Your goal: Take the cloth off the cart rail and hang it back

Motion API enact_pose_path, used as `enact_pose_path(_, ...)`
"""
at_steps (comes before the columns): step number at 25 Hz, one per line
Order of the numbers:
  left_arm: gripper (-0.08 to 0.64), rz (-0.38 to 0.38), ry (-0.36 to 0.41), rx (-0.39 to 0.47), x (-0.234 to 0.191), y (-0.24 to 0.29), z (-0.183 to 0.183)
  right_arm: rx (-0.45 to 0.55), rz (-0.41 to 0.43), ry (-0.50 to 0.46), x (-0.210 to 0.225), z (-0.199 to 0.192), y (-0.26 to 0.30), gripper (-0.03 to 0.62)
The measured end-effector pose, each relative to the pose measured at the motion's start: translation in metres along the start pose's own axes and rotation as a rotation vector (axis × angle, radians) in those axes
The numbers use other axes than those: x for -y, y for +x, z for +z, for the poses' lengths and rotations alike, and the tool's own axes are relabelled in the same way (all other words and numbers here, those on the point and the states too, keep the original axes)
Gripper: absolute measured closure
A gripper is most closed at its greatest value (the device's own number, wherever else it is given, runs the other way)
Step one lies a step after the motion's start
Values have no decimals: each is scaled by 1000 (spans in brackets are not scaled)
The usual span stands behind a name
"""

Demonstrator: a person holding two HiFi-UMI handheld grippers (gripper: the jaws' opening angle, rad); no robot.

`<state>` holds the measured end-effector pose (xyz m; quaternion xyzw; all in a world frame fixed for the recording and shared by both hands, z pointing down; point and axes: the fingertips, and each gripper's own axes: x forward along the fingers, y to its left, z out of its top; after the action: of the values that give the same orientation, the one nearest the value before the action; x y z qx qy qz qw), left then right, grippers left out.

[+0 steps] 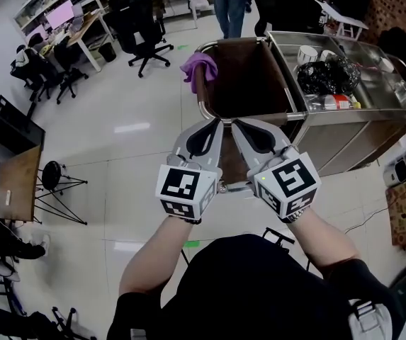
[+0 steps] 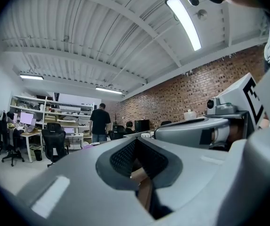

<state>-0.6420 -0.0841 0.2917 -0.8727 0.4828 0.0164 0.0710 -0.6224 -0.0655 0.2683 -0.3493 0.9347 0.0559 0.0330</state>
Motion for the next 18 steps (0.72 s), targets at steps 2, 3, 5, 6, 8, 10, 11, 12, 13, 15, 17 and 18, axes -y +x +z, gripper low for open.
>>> enact_pose_path(2,560,-1,-1,3,-2,-2,1,-3,-3,-8,-3,0,1,594)
enact_pose_path(3,559,-2,-1,3,-3,-3,1,-4,-5,-11,-4,0,1,592)
enact_pose_path(5,560,-5,-3,3,-4,-4,1,-6,-8,-15,-6,1,1,594)
enact_pose_path(6,558,-6,-3,3,-5,-4,1,-7,-9,-16,-7,1,1,592)
enact_pose_path(8,560,-7,-3,4,-5,-3,1,-9,-12,-18,-7,1,1,594)
enact_pose_path(10,560,-8,-1,5,-4,-4,1,-10,-14,-18,-7,0,0,592)
enact_pose_path(11,559,-7,-1,5,-4,-4,0,-11,-14,-19,-7,-1,-1,594)
enact_pose_path(12,560,-7,-1,5,-4,-4,0,-11,-13,-19,-7,-1,-1,594)
enact_pose_path(13,559,-6,-1,5,-4,-3,1,-11,-13,-20,-7,-1,-1,594)
enact_pose_path(15,560,-4,0,4,-5,-4,2,-11,-12,-21,-8,1,0,594)
enact_pose_path(17,560,-1,0,3,-7,-5,3,-9,-12,-22,-9,2,1,594)
enact_pose_path(18,559,0,0,3,-8,-6,2,-8,-11,-22,-10,2,1,592)
